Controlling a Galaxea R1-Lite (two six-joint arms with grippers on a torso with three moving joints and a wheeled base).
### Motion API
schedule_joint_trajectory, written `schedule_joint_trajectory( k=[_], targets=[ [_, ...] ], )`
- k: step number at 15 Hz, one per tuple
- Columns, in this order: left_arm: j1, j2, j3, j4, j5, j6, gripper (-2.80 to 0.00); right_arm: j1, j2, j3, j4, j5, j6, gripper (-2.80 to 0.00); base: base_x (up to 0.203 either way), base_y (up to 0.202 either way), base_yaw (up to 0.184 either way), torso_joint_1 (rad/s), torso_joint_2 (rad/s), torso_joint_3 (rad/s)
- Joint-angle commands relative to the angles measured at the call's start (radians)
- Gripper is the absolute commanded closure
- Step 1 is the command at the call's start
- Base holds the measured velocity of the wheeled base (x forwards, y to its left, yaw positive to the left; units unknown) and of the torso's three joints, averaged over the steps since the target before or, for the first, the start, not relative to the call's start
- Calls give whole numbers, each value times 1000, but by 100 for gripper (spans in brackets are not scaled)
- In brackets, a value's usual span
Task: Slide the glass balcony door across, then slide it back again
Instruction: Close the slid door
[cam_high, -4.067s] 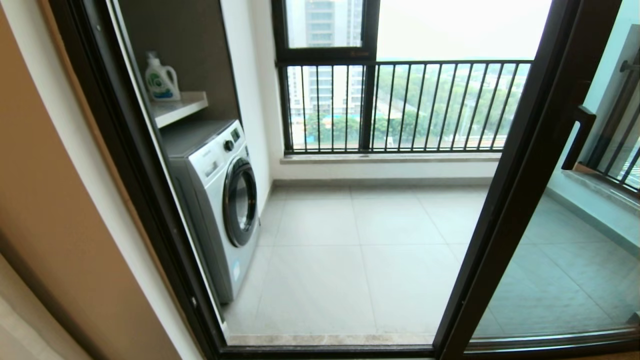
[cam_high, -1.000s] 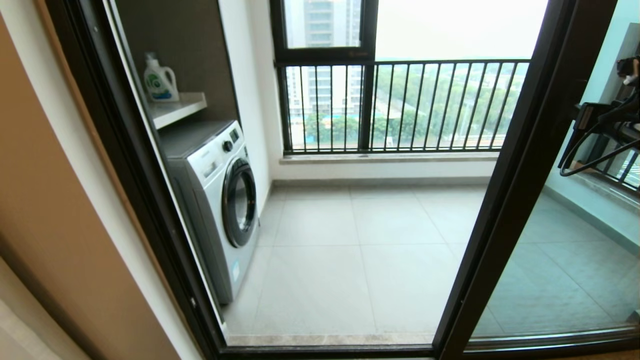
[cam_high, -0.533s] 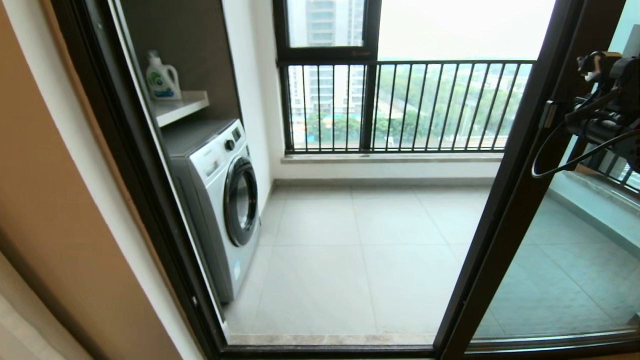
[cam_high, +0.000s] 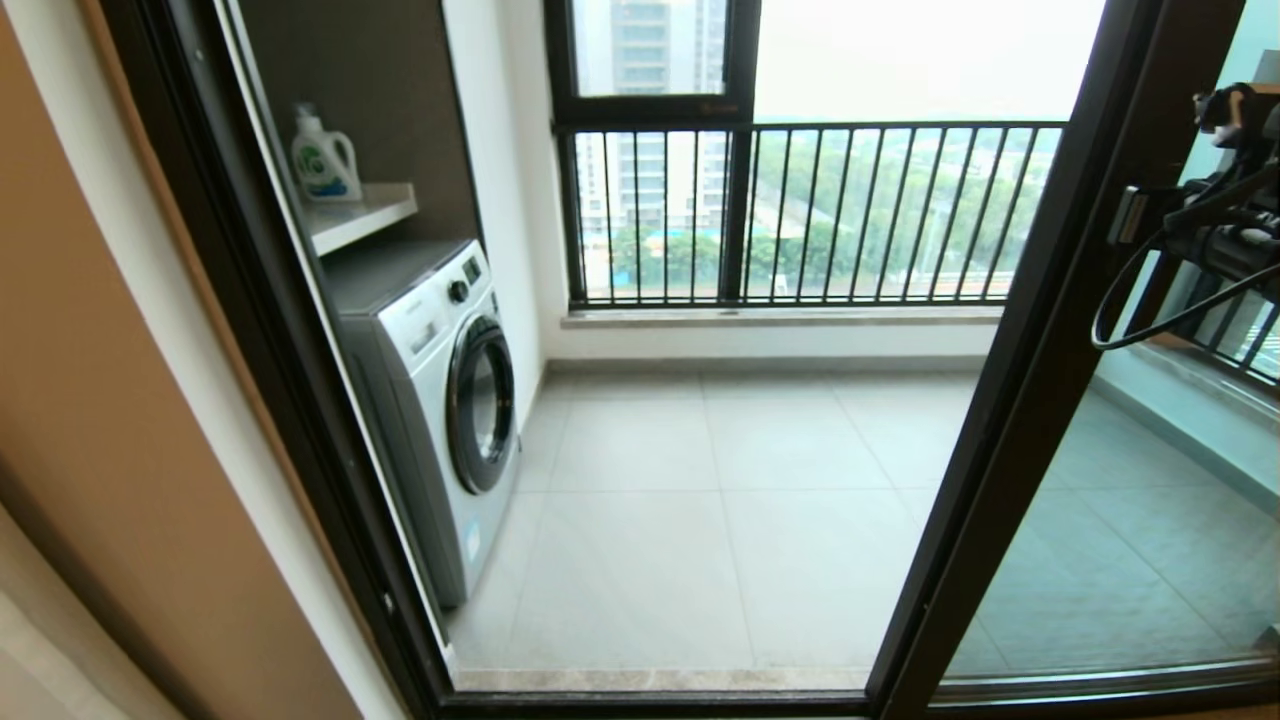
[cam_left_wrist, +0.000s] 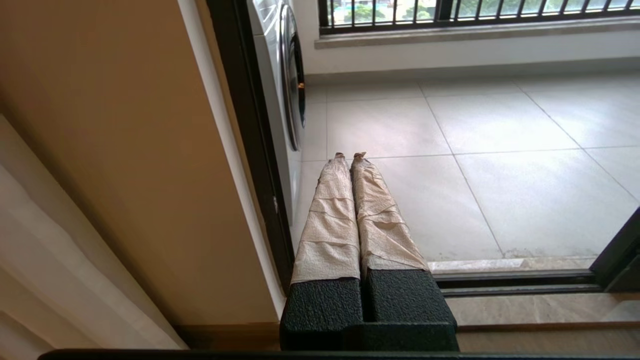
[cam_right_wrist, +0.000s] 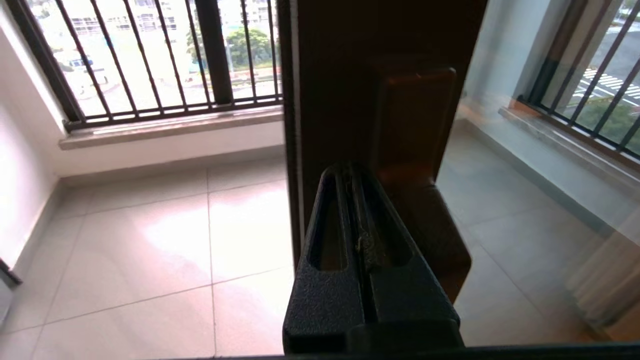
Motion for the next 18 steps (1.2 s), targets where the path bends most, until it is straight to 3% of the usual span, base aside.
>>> schedule_joint_trajectory(
  k=[1,9,13,18],
  targets=[
    [0,1,0,0,-1,0,0,-5,-71,38,-3,5,0,0,0,0,0,0,0,0],
    [0,1,0,0,0,1,0,-241,-76,79,-2,135,0,0,0,0,0,0,0,0],
    [0,1,0,0,0,1,0,-269,6,78,-8,140,-1,0,0,0,0,0,0,0],
    [0,1,0,0,0,0,0,-185,41,73,-10,132,-9,0,0,0,0,0,0,0]
  ],
)
